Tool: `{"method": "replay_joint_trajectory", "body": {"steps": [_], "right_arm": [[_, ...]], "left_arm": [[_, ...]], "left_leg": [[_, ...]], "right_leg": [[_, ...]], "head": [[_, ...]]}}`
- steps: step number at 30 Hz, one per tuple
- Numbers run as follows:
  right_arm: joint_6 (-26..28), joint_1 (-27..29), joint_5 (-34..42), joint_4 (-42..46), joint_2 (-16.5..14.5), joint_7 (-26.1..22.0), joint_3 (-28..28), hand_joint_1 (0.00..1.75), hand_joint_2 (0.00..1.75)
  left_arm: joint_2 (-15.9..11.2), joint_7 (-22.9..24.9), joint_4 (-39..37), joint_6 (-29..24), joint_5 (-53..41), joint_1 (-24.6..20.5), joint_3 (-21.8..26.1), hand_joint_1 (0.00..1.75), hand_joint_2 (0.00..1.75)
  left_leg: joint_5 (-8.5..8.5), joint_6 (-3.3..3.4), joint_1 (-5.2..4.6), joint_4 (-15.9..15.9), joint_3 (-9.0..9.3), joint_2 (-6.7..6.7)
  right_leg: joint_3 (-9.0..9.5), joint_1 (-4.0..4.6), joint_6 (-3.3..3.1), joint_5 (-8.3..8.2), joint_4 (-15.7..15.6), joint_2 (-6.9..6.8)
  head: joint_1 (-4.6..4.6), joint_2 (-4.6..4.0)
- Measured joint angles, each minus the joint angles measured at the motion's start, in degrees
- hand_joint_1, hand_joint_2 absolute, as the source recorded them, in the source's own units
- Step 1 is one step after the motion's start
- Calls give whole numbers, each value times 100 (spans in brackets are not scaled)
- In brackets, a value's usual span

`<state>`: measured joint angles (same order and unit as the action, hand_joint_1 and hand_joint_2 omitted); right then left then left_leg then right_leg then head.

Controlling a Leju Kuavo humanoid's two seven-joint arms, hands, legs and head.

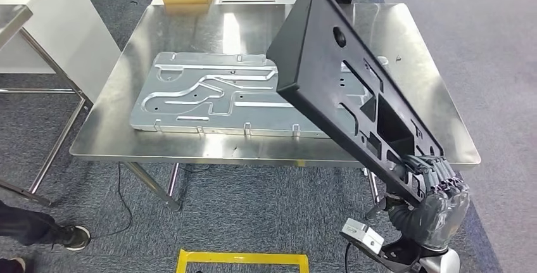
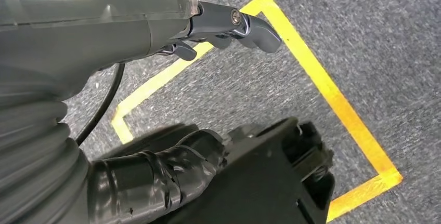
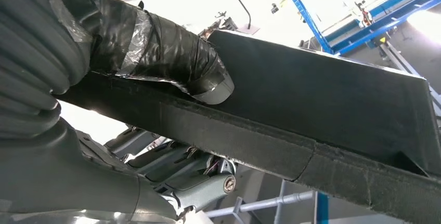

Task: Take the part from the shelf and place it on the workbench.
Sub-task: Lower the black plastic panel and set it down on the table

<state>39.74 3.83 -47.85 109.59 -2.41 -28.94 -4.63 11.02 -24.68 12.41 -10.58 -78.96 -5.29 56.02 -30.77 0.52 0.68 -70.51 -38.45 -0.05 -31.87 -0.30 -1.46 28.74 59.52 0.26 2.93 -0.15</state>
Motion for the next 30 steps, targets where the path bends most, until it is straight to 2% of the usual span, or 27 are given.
{"method": "replay_joint_trajectory", "body": {"steps": [1, 2, 3, 5, 8, 9, 11, 12, 13, 14, 16, 17, 18, 19, 22, 24, 25, 27, 28, 29, 30], "right_arm": [[0, -10, -2, -12, 5, 3, -7, 175, 175], [0, -26, -4, -22, 9, 7, -14, 175, 175], [0, -42, -6, -31, 12, 11, -24, 175, 175], [0, -68, -12, -45, 20, 22, -45, 175, 175], [0, -95, -23, -60, 41, 47, -68, 175, 175], [0, -115, -27, -65, 52, 58, -80, 175, 175], [0, -144, -29, -86, 73, 76, -109, 175, 175], [0, -150, -29, -102, 84, 86, -124, 175, 175], [0, -151, -29, -121, 95, 93, -137, 175, 175], [0, -154, -29, -138, 105, 101, -149, 175, 175], [0, -179, -31, -158, 119, 117, -174, 175, 175], [0, -200, -33, -166, 123, 123, -190, 175, 175], [0, -222, -39, -172, 125, 129, -213, 175, 175], [0, -239, -44, -178, 129, 132, -238, 175, 175], [0, -262, -52, -184, 140, 150, -291, 175, 175], [0, -290, -52, -184, 145, 171, -323, 175, 175], [0, -314, -52, -188, 147, 186, -357, 175, 175], [0, -364, -57, -211, 148, 228, -453, 175, 175], [0, -382, -65, -231, 148, 255, -509, 175, 175], [0, -399, -78, -251, 148, 281, -566, 175, 175], [0, -419, -96, -274, 148, 304, -624, 175, 175]], "left_arm": [[-2, 1, 0, 1, 0, 0, -1, 0, 175], [-3, 1, 0, 1, 0, -3, -2, 0, 175], [-5, 2, 1, 1, -1, -12, -4, 0, 175], [-7, 3, 1, 1, -7, -22, -10, 0, 175], [-7, 7, 1, 1, -24, -12, -20, 0, 175], [-5, 8, 1, 1, -31, -15, -24, 0, 175], [-2, 7, 0, 1, -40, -26, -31, 0, 175], [-2, 7, 0, 1, -42, -28, -32, 0, 175], [-2, 8, 0, 1, -44, -27, -33, 0, 175], [-2, 8, 0, 1, -47, -25, -33, 0, 175], [-1, 9, 0, 2, -55, -21, -34, 0, 175], [0, 8, 0, 2, -57, -22, -35, 0, 175], [0, 8, 0, 3, -59, -26, -36, 0, 175], [0, 8, 0, 3, -60, -30, -37, 0, 175], [0, 8, 1, 3, -60, -52, -38, 0, 175], [0, 6, 1, 5, -67, -65, -39, 0, 175], [0, 5, 0, 9, -71, -66, -40, 0, 175], [0, 10, 0, 23, -80, -62, -41, 0, 175], [0, 15, 0, 31, -84, -55, -42, 0, 175], [0, 20, 0, 38, -87, -49, -43, 0, 175], [0, 26, 0, 42, -91, -46, -44, 0, 175]], "left_leg": [[249, 53, -24, 369, 125, -2], [418, 97, -50, 709, 254, -3], [491, 128, -74, 932, 345, -2], [459, 153, -107, 1084, 409, -2], [479, 217, -67, 1237, 505, -4], [484, 242, -50, 1287, 551, -1], [449, 274, -53, 1310, 612, 7], [422, 279, -53, 1309, 641, 6], [390, 278, -52, 1306, 677, 4], [355, 271, -49, 1303, 720, -1], [266, 235, -41, 1288, 826, -10], [215, 201, -48, 1274, 862, -14], [172, 164, -53, 1268, 887, -16], [141, 127, -61, 1269, 898, -16], [82, 30, -54, 1276, 945, -8], [-64, -21, -41, 987, 847, -4], [-196, -37, -34, 662, 679, -4], [-466, -57, -31, -165, 162, -4], [-479, -57, -30, -424, -50, -3], [-372, -49, -32, -482, -169, -4], [-133, -33, -34, -288, -162, -4]], "right_leg": [[44, 8, 3, 36, -2, 5], [75, 20, 19, 70, 1, 10], [88, 21, 39, 94, -1, 13], [92, 15, 91, 115, -18, 14], [63, 10, 175, 200, 82, -10], [-47, 10, 200, 307, 307, -15], [-454, -13, 236, 574, 1021, -16], [-671, -28, 255, 647, 1350, -17], [-809, -47, 273, 610, 1506, -18], [-844, -68, 288, 461, 1452, -20], [-621, -102, 301, -28, 784, -27], [-467, -99, 298, -190, 422, -32], [-348, -90, 282, -276, 164, -33], [-290, -75, 259, -273, 48, -32], [-233, -64, 158, -214, 0, -12], [-161, -84, 82, -183, -42, -15], [-127, -83, 51, -160, -52, -22], [-71, -65, 11, -101, -54, -26], [-34, -55, 4, -67, -53, -21], [12, -46, 3, -30, -51, -13], [75, -42, 8, 14, -49, -5]], "head": [[3, 0], [4, 0], [4, 0], [3, 0], [7, 0], [11, 0], [14, 0], [14, 0], [14, 0], [15, 0], [16, 0], [17, 0], [16, 0], [18, 0], [15, 0], [13, 0], [10, 0], [8, 0], [7, 0], [8, 0], [7, 0]]}}
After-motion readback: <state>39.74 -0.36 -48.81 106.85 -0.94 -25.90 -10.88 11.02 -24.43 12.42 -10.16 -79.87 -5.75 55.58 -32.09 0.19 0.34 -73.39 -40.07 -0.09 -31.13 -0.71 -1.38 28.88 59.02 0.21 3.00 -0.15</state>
